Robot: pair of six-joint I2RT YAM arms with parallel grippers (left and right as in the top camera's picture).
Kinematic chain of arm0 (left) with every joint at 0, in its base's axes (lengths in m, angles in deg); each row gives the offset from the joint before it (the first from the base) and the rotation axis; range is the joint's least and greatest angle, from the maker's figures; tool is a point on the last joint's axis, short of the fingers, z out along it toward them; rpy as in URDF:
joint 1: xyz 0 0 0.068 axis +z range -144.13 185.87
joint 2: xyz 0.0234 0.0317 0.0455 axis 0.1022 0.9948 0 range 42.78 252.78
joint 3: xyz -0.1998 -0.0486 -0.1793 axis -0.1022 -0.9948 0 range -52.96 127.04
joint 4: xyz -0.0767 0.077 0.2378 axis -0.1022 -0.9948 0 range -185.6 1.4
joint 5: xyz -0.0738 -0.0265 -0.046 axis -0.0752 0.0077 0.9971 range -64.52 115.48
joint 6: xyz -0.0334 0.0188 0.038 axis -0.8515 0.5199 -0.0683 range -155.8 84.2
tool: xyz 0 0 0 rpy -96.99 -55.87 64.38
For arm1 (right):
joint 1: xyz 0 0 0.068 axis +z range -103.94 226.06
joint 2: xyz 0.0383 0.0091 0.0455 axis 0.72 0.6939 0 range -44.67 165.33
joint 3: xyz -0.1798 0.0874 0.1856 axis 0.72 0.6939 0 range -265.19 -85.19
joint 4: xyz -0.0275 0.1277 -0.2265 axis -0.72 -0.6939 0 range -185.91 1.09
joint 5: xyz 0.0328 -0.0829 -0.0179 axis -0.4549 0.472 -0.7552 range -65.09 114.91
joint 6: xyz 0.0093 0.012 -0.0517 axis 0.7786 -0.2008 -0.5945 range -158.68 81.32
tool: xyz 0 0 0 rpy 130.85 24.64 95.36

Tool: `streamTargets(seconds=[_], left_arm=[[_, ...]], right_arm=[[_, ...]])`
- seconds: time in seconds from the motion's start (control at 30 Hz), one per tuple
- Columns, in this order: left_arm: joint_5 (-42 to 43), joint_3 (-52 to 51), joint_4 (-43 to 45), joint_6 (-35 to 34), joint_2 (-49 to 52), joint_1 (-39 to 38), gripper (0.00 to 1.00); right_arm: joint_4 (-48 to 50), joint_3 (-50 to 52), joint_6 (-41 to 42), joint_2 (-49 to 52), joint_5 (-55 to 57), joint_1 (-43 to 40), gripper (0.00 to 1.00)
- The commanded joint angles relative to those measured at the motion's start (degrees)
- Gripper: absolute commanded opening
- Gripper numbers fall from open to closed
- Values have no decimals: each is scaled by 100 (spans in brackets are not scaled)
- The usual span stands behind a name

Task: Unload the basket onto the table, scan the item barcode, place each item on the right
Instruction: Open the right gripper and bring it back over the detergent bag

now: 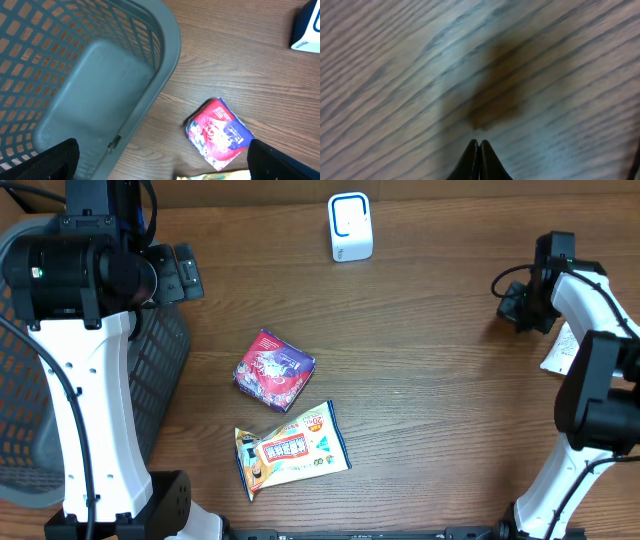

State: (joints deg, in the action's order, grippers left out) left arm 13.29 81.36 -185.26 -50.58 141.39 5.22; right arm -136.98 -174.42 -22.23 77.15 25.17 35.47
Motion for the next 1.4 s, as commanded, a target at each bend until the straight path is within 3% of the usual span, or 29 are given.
streamTargets(seconds=[0.0, 0.4, 0.73, 0.9, 1.07, 1.13, 1.2, 1.3, 1.37], left_arm=[[22, -4, -4, 61, 50, 35, 99], [22, -4, -4, 61, 50, 35, 100], [22, -4, -4, 61, 50, 35, 100], [22, -4, -4, 61, 50, 35, 100], [22, -4, -4, 61, 50, 35, 100], [22, -4, -4, 61, 50, 35, 100], [22, -4, -4, 59, 50, 35, 99], [22, -4, -4, 59, 50, 35, 99], [22, -4, -4, 59, 50, 35, 100]], right_arm=[[138, -35, -15, -31, 15, -317, 4], [0, -35, -321, -28, 638, -1624, 4], [-267, -153, -319, -59, 212, -2682, 4], [-662, -503, -896, -245, -1698, -2618, 24], [-1290, -595, -946, -852, -2439, -1749, 50], [-1576, -595, -946, -1095, -2450, -1274, 73], [-1945, -595, -979, -1322, -2555, -723, 84], [-2371, -592, -1449, -1523, -3246, 48, 85], [-2653, -566, -2199, -1558, -4190, 542, 85]])
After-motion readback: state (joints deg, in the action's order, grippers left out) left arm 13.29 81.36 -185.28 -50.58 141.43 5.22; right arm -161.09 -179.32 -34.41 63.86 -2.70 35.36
